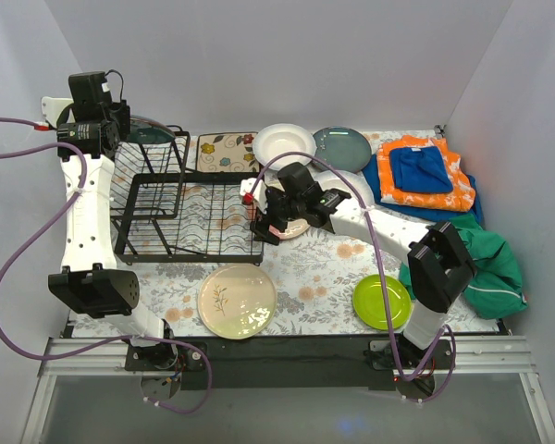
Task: Load the plates into the dish rack
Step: Move the dish rack
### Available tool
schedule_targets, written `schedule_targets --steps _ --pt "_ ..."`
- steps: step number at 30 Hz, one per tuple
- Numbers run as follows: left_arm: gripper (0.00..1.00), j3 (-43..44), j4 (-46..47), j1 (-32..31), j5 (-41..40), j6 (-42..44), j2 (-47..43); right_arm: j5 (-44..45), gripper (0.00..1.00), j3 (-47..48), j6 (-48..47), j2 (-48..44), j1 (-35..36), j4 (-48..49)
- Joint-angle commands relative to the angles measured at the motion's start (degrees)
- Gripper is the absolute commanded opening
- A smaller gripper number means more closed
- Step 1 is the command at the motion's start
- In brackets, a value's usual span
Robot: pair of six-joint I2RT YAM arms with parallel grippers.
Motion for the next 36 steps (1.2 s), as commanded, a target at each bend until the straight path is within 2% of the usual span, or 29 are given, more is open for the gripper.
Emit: schedule_targets --steps 1,9,18,21,28,36 --pt "0.0 4.09 9.64 0.1 -0.64 -43.19 -2.64 -4.44 0.86 -1.05 -6.07 0.12 1.22 -0.07" --pt "0.0 2.42 9.9 0.1 -0.2 -43.63 -4.4 -2.69 0.83 -2.55 -13.29 3.28 4.38 0.72" --pt "0.0 -1.62 11.04 0.19 -0.2 -44.16 -6.86 0.47 0.78 -6.15 -13.3 4.16 7.73 3.44" --pt "0.0 -2.15 11.57 0.28 -0.02 -44.34 -7.22 2.5 0.71 -6.42 -12.33 5.04 8.17 5.11" --pt "0.0 -1.27 12.1 0.28 -0.02 -44.42 -7.3 3.47 0.48 -6.86 -11.8 5.66 8.87 6.35" --pt "0.0 -1.45 12.89 0.37 0.51 -44.69 -7.74 2.15 0.33 -7.48 -10.75 5.31 9.22 5.38"
